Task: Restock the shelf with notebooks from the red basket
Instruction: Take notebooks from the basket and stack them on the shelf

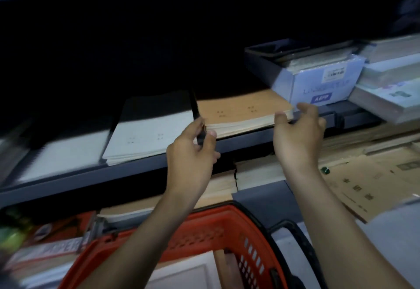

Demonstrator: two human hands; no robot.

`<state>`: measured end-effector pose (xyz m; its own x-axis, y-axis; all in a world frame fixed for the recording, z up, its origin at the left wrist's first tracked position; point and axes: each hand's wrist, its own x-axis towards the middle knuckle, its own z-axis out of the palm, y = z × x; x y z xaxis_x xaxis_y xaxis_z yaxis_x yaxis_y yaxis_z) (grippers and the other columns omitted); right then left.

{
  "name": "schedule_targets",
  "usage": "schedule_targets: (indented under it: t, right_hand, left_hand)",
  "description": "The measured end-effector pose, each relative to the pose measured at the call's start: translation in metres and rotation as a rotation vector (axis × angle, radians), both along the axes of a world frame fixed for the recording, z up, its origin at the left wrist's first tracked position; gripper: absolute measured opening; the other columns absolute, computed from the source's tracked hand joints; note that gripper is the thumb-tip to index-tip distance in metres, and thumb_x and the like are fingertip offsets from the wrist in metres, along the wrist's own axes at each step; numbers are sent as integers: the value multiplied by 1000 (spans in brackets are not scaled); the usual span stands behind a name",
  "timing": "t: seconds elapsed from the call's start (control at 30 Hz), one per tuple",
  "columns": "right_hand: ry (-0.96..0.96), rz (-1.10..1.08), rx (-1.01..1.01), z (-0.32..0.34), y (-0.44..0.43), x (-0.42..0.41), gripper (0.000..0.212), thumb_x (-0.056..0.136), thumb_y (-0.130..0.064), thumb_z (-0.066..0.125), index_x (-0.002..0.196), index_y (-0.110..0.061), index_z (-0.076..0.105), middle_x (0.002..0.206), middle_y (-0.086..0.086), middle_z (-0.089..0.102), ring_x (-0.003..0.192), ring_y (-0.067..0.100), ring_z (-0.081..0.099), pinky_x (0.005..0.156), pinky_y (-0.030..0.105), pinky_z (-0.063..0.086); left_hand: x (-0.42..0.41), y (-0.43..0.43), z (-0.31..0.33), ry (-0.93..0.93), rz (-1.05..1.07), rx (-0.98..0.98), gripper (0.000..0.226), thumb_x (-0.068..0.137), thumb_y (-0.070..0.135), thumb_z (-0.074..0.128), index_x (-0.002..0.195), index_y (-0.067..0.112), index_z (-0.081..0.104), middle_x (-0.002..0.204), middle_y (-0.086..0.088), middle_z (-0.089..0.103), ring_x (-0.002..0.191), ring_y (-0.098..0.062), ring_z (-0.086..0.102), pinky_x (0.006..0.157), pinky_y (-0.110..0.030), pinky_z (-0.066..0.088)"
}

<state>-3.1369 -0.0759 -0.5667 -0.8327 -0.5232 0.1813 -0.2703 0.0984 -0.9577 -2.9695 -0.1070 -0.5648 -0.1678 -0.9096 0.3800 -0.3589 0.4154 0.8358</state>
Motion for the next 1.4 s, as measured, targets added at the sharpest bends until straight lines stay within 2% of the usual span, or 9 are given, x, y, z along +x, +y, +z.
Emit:
schedule_targets:
  t: [0.17, 0.33, 0.5, 0.8, 0.97, 1.07, 1.17, 1.3, 1.4]
  right_hand:
    - [285, 320, 57, -9, 22, 69, 26, 95, -25, 55, 120, -16, 54, 112, 4, 59, 93, 18, 54, 70, 16, 28]
    - [571, 816, 425, -56, 39, 127, 26, 89, -31, 58, 114, -24, 57, 104, 2, 69, 100, 24, 63, 84, 33, 50]
    - [789, 1153, 782, -106, 57, 167, 32, 92, -37, 56, 120, -20, 55, 114, 7, 66, 107, 30, 62, 88, 41, 52]
    - [906, 1461, 1093, -209, 92, 216, 66, 91, -45, 59, 144, -18, 31, 136, 11, 44, 122, 33, 49, 95, 44, 47]
    - [1027, 1440, 1072, -212, 85, 221, 76, 87, -42, 63, 146, -14, 25, 133, 15, 42, 117, 36, 52, 91, 39, 47]
    - [1077, 1482, 1081, -204, 72, 221, 69, 89, -38, 59, 146, -13, 31, 128, 17, 53, 113, 37, 56, 89, 37, 47]
    - [1088, 1557, 1068, -194, 68, 226, 46, 92, -36, 54, 130, -12, 49, 114, 16, 61, 105, 35, 59, 79, 36, 48]
    - [1028, 1557, 983, -167, 63, 232, 25, 93, -29, 51, 100, -7, 58, 90, 13, 60, 86, 33, 60, 63, 32, 43]
    - [775, 1439, 908, -143, 54, 235, 21, 93, -30, 52, 87, -11, 57, 72, 5, 56, 64, 23, 55, 48, 27, 33]
  left_hand:
    - [90, 23, -41, -267, 126, -143, 18, 93, 17, 57, 110, 19, 65, 76, 5, 66, 62, -10, 58, 67, -27, 48]
    - [189, 43, -140, -929, -24, 538, 54, 81, 49, 43, 108, 11, 70, 111, -9, 69, 105, -27, 64, 89, -28, 47]
    - [243, 86, -204, -1050, -63, 973, 44, 89, 24, 63, 128, 7, 52, 126, -14, 61, 112, -27, 60, 79, -26, 43]
    - [259, 82, -226, -257, 403, 1159, 3, 84, 5, 58, 83, 4, 60, 96, -19, 65, 94, -32, 64, 84, -46, 55]
    - [254, 73, -212, 129, 417, 1343, 14, 97, 7, 47, 87, 6, 56, 72, -12, 56, 63, -24, 59, 60, -31, 52]
    - [255, 67, -210, 165, 396, 1338, 14, 97, 6, 45, 93, 11, 58, 90, -10, 62, 86, -26, 62, 78, -41, 54]
    - [256, 64, -211, 149, 381, 1326, 17, 95, 6, 46, 92, 12, 62, 90, -8, 66, 77, -20, 63, 64, -34, 56]
    - [258, 69, -207, 151, 364, 1340, 37, 99, 19, 44, 132, 5, 55, 100, -9, 64, 77, -24, 62, 53, -26, 48]
    - [253, 74, -201, 149, 436, 1187, 49, 98, 35, 45, 131, 1, 56, 130, -20, 60, 114, -41, 60, 81, -40, 55]
